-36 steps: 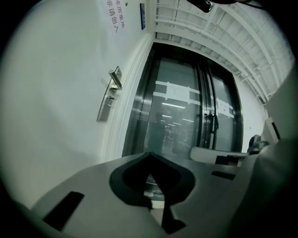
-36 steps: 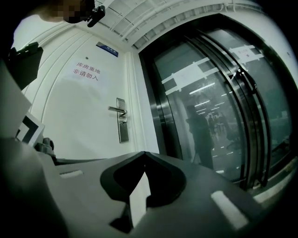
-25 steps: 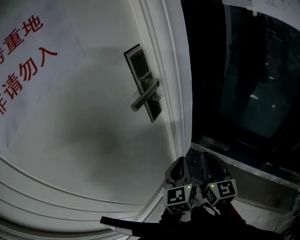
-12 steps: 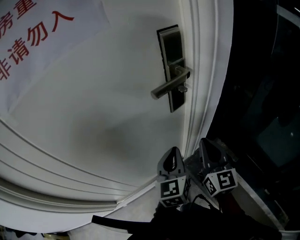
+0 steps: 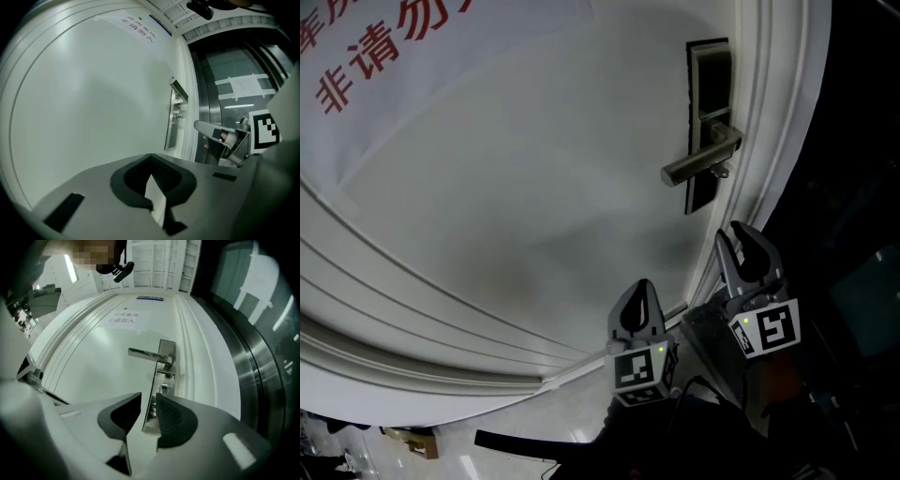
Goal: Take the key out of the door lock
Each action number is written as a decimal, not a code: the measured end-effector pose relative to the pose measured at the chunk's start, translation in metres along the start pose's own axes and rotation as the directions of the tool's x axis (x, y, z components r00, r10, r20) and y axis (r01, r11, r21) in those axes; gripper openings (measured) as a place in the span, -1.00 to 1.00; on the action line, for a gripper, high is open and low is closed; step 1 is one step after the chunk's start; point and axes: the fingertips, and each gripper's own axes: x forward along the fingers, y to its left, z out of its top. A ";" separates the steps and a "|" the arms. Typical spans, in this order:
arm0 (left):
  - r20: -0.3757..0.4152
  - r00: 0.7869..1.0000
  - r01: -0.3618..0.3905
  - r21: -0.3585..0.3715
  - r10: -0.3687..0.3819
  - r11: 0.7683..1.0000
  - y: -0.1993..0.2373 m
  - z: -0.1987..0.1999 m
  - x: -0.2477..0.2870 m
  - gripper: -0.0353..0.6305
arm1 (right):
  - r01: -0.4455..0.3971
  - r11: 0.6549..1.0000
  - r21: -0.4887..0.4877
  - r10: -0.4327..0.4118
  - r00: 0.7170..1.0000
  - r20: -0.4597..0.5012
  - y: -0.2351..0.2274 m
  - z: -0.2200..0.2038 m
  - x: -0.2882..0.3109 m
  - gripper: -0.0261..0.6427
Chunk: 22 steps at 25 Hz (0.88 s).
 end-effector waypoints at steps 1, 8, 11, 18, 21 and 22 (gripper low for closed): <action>0.007 1.000 -0.005 -0.007 0.005 1.000 0.004 0.005 0.002 -0.89 | -0.001 0.999 -0.050 0.000 1.000 -0.020 -0.003 0.002 0.006 -0.70; 0.067 0.997 0.027 -0.003 -0.027 1.000 0.020 0.028 0.011 -0.89 | -0.012 0.940 -0.340 -0.023 0.995 -0.100 -0.029 0.016 0.047 -0.67; 0.056 0.998 0.042 -0.021 -0.041 0.999 0.025 0.029 0.009 -0.89 | -0.017 0.889 -0.458 -0.038 0.993 -0.110 -0.033 0.019 0.057 -0.67; 0.043 0.999 0.030 -0.059 -0.027 0.998 0.035 0.030 0.008 -0.89 | -0.051 0.790 -0.611 -0.047 0.989 -0.144 -0.033 0.016 0.074 -0.67; 0.065 0.998 0.014 -0.061 -0.010 0.998 0.033 0.035 0.009 -0.90 | -0.080 0.757 -0.648 -0.043 0.984 -0.171 -0.035 0.009 0.079 -0.67; 0.068 0.998 0.004 -0.061 0.000 0.998 0.034 0.038 0.009 -0.89 | -0.089 0.741 -0.665 -0.042 0.983 -0.178 -0.035 0.007 0.081 -0.67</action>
